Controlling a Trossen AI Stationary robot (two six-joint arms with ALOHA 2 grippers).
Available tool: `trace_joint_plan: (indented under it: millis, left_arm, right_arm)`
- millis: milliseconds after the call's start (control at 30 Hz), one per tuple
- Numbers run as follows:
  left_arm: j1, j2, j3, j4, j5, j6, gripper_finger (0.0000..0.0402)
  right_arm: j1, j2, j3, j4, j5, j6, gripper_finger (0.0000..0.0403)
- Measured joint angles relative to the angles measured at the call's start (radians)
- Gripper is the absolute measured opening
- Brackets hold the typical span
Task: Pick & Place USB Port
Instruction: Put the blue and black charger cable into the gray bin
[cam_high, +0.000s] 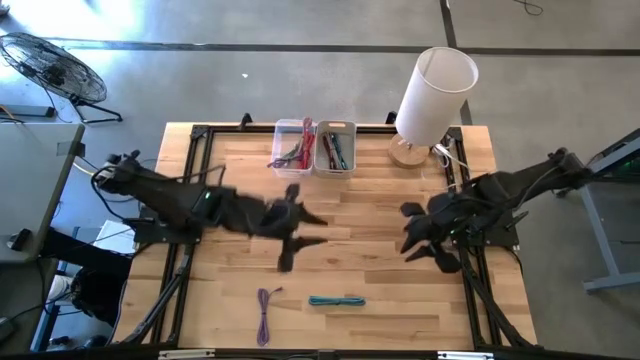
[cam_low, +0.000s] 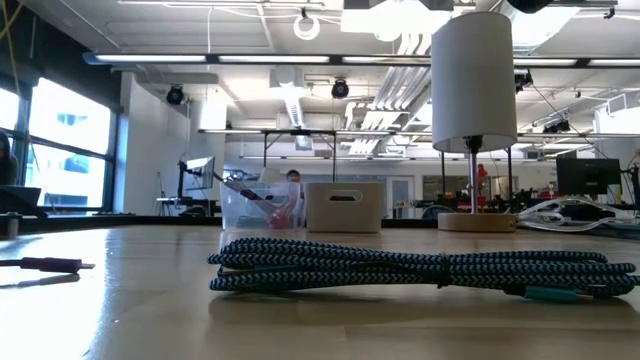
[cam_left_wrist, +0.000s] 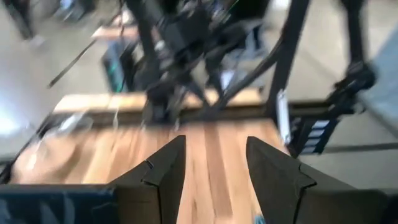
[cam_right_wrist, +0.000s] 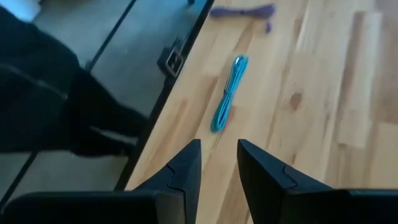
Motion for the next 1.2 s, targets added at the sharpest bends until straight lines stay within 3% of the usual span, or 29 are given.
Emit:
trace_joint_plan:
  millis: [167,333,533,900,1067,1200]
  left_arm:
    - [-0.185,0.014,0.036,-0.144,-0.226,-0.121,0.0165]
    - [-0.324,0.034,0.036,-0.21,-0.305,-0.158,0.0165]
    - [-0.4,0.054,0.036,-0.236,-0.278,-0.173,0.0165]
    - [-0.469,0.054,0.035,-0.445,-0.235,-0.331,0.0165]
    - [-0.469,0.054,0.035,-0.528,-0.236,-0.393,0.0165]
    - [-0.469,0.054,0.035,-0.541,-0.236,-0.389,0.0165]
  right_arm:
    - [0.055,0.08,0.0,-0.003,0.008,-0.042,0.0096]
    - [0.114,0.158,0.0,-0.091,0.151,-0.164,0.0096]
    - [0.154,0.268,0.0,-0.02,0.2,-0.083,0.0096]
    - [0.203,0.498,0.0,0.432,0.201,0.135,0.0107]
    - [0.204,0.584,0.0,0.528,0.118,0.255,0.0141]
    - [0.221,0.644,0.0,0.623,0.082,0.259,0.0157]
